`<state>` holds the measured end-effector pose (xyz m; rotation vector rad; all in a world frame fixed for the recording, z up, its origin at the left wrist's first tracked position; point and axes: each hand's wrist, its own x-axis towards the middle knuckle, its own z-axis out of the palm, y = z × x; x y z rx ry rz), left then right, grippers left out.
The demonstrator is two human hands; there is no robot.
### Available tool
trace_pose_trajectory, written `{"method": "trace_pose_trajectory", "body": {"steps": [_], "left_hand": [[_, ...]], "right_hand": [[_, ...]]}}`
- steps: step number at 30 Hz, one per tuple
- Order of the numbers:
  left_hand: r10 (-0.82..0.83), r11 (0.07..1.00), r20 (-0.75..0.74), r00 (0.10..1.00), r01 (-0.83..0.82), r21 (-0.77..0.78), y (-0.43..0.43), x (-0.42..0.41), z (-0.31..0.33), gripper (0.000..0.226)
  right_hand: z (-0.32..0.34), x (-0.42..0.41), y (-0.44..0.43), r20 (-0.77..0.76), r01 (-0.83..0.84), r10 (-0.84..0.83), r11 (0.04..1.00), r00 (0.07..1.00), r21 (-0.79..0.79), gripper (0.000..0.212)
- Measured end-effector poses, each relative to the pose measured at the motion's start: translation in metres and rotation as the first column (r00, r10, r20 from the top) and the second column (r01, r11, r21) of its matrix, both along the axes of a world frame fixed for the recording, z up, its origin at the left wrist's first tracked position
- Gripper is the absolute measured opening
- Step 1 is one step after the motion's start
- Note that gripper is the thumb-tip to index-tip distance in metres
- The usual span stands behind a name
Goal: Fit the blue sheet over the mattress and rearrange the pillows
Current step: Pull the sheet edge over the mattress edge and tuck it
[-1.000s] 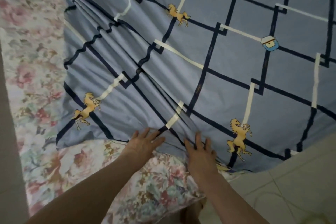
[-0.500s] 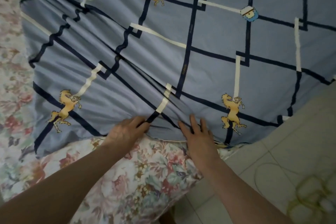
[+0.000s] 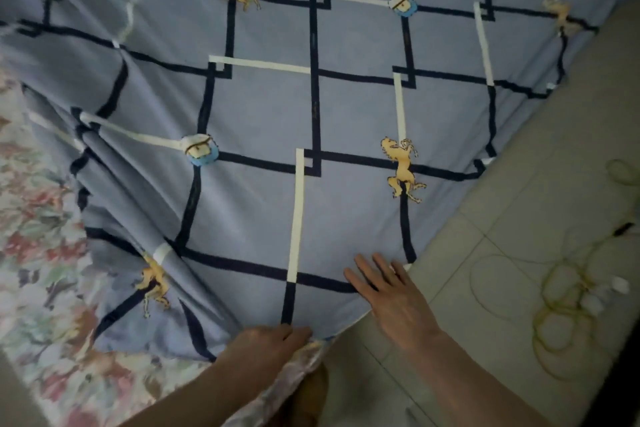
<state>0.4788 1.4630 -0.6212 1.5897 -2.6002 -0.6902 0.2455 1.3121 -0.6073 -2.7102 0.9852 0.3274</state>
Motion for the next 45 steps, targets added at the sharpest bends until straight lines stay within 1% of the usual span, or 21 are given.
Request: {"method": "trace_pose_trajectory", "body": {"steps": [2,3,5,6,8,10,12,15,17,21,23,25,26,28,29,31,33,36,37,41,45], "left_hand": [[-0.011,0.997,0.065,0.998,0.006,0.073,0.001,-0.018,-0.010,0.065],[0.001,0.998,0.101,0.995,-0.008,0.064,-0.002,-0.024,-0.013,0.068],[0.062,0.998,0.138,0.988,-0.062,-0.008,-0.006,-0.031,-0.010,0.054],[0.095,0.995,0.119,0.988,-0.091,-0.038,-0.006,-0.030,-0.006,0.046],[0.125,0.992,0.057,0.990,-0.123,-0.037,0.001,-0.019,0.007,0.043],[0.131,0.988,0.078,0.988,-0.125,-0.087,0.006,0.009,0.024,0.049],[0.140,0.983,0.154,0.978,-0.118,-0.143,0.008,0.049,0.035,0.052],[0.143,0.986,0.322,0.936,-0.108,-0.125,0.012,0.123,0.040,0.054],[0.169,0.983,0.391,0.905,-0.125,-0.136,0.011,0.173,0.042,0.054],[0.236,0.972,0.419,0.877,-0.206,-0.117,0.016,0.259,0.046,0.055],[0.234,0.972,0.386,0.892,-0.200,-0.127,0.009,0.279,0.042,0.071],[0.243,0.970,0.335,0.910,-0.222,-0.098,0.010,0.317,0.023,0.087],[0.236,0.972,0.293,0.927,-0.219,-0.088,0.008,0.330,0.014,0.086],[0.184,0.982,0.211,0.960,-0.172,-0.072,0.007,0.345,0.003,0.063],[0.141,0.989,0.196,0.970,-0.129,-0.071,0.006,0.354,0.000,0.053],[0.063,0.994,0.188,0.980,-0.045,-0.097,-0.004,0.367,-0.003,0.050],[-0.003,0.990,0.193,0.981,0.031,-0.141,-0.015,0.380,-0.005,0.047],[-0.016,0.971,0.211,0.977,0.066,-0.229,-0.028,0.383,-0.012,0.037],[0.000,0.969,0.213,0.977,0.053,-0.241,-0.035,0.385,-0.010,0.036],[0.011,0.955,0.124,0.992,0.027,-0.295,-0.054,0.374,0.002,0.029],[-0.027,0.948,0.319,0.947,0.126,-0.293,-0.038,0.374,0.026,0.034]], "right_hand": [[-0.010,-0.002,0.003,-0.006,0.022,-0.022,1.000,1.000,-0.003,0.085],[-0.014,-0.002,0.002,-0.002,0.049,-0.049,0.999,0.999,-0.005,0.092],[-0.015,-0.005,0.001,-0.009,0.094,-0.094,0.995,0.996,-0.019,0.099],[-0.017,-0.005,0.001,-0.010,0.107,-0.107,0.994,0.994,-0.032,0.097],[-0.013,0.004,0.015,-0.018,0.155,-0.156,0.986,0.988,-0.054,0.088],[-0.005,0.023,0.031,-0.010,0.219,-0.220,0.974,0.976,-0.064,0.080],[0.006,0.053,0.047,0.017,0.275,-0.275,0.960,0.961,-0.046,0.082],[0.018,0.108,0.072,0.096,0.278,-0.273,0.960,0.957,-0.039,0.090],[0.023,0.151,0.087,0.150,0.262,-0.256,0.965,0.955,-0.022,0.090],[0.021,0.252,0.127,0.230,0.286,-0.287,0.958,0.930,0.039,0.082],[0.025,0.283,0.142,0.286,0.304,-0.320,0.948,0.903,0.098,0.071],[0.019,0.335,0.173,0.305,0.353,-0.362,0.932,0.881,0.086,0.064],[0.017,0.355,0.183,0.274,0.387,-0.399,0.917,0.875,0.101,0.065],[0.012,0.383,0.197,0.147,0.517,-0.534,0.844,0.833,0.142,0.074],[0.009,0.396,0.199,0.092,0.574,-0.584,0.811,0.807,0.112,0.077],[0.002,0.411,0.195,0.013,0.617,-0.619,0.784,0.785,0.068,0.062],[0.001,0.418,0.196,0.022,0.623,-0.623,0.782,0.782,0.032,0.035],[0.015,0.399,0.201,0.064,0.571,-0.570,0.821,0.819,0.010,0.019],[0.023,0.393,0.202,0.069,0.539,-0.539,0.842,0.839,0.025,0.022],[0.053,0.369,0.206,0.127,0.530,-0.528,0.847,0.839,0.020,0.035],[0.061,0.357,0.202,0.092,0.578,-0.572,0.814,0.815,-0.060,0.025]]}}
